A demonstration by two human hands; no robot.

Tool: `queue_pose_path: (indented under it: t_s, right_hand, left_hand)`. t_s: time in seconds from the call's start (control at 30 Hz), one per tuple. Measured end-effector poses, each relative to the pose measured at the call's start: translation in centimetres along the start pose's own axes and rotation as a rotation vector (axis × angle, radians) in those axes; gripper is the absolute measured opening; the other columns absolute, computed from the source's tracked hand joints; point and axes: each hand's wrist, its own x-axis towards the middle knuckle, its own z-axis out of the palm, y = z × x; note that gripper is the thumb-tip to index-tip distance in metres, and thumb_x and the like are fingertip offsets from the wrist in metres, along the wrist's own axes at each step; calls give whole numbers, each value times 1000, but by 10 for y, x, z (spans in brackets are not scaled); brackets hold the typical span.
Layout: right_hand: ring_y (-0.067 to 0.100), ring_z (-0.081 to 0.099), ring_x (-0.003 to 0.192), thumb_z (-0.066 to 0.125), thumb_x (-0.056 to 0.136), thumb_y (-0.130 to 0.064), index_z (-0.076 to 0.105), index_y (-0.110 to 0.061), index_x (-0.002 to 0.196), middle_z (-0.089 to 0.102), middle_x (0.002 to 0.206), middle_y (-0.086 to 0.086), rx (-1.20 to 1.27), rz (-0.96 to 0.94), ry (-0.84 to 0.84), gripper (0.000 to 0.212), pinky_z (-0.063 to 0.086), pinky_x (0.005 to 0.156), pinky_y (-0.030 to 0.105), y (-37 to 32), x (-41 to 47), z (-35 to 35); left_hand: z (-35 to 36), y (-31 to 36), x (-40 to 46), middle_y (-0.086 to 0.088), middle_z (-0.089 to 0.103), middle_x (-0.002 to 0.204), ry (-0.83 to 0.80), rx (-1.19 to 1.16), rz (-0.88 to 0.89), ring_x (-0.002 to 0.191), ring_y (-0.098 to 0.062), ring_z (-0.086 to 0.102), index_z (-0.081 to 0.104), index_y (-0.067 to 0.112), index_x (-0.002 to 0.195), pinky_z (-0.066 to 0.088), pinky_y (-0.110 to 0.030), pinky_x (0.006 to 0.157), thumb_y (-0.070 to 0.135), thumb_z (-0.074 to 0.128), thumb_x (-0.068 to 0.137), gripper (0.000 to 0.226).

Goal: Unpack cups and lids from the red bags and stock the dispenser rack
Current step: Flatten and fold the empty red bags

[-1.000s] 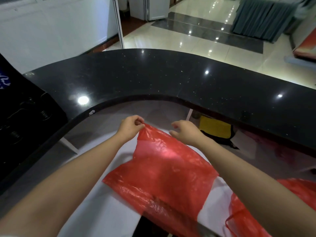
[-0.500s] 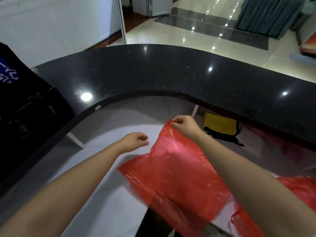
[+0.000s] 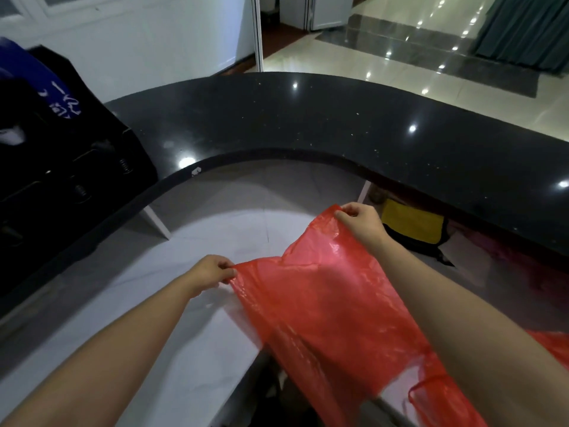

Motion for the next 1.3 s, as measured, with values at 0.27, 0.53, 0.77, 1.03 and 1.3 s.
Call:
queue_pose_path:
  t_s: [0.27, 0.53, 0.77, 1.03, 1.3]
  right_hand:
    - [27, 70, 81, 67, 94, -26, 71, -16, 80, 73, 78, 5, -130, 71, 80, 17, 58, 76, 43, 32, -5, -5]
    - [24, 70, 82, 65, 96, -34, 70, -16, 85, 73, 81, 3, -68, 175, 138, 22, 58, 82, 47, 45, 17, 11]
    - [30, 68, 86, 63, 96, -31, 66, -14, 84, 71, 82, 8, -49, 235, 176, 22, 55, 79, 42, 64, 53, 40]
    - [29, 60, 117, 60, 93, -59, 53, -10, 140, 62, 129, 8, 58, 429, 39, 68, 49, 101, 40, 100, 38, 63]
    - [14, 67, 89, 60, 91, -60, 64, -18, 118, 70, 98, -4, 65, 462, 64, 51, 51, 75, 32, 106, -5, 47]
  left_hand:
    - [-24, 1, -18, -7, 71, 88, 379, -414, -26, 81, -17, 67, 72, 9, 92, 48, -35, 82, 16, 69, 95, 8]
    - [-40, 33, 38, -6, 66, 85, 486, -523, 10, 79, -23, 61, 62, 18, 85, 49, -39, 81, 19, 62, 100, 15]
    - [-54, 32, 110, -15, 65, 87, 493, -467, 47, 79, -27, 59, 63, 14, 88, 53, -42, 80, 20, 63, 99, 12]
    - [-36, 13, 131, -11, 65, 125, 446, -93, -17, 110, -31, 64, 54, 15, 135, 48, -35, 96, 36, 68, 93, 49]
    - [18, 59, 126, -12, 61, 130, 374, 446, 471, 125, -34, 51, 65, 12, 127, 39, -40, 108, 27, 59, 97, 35]
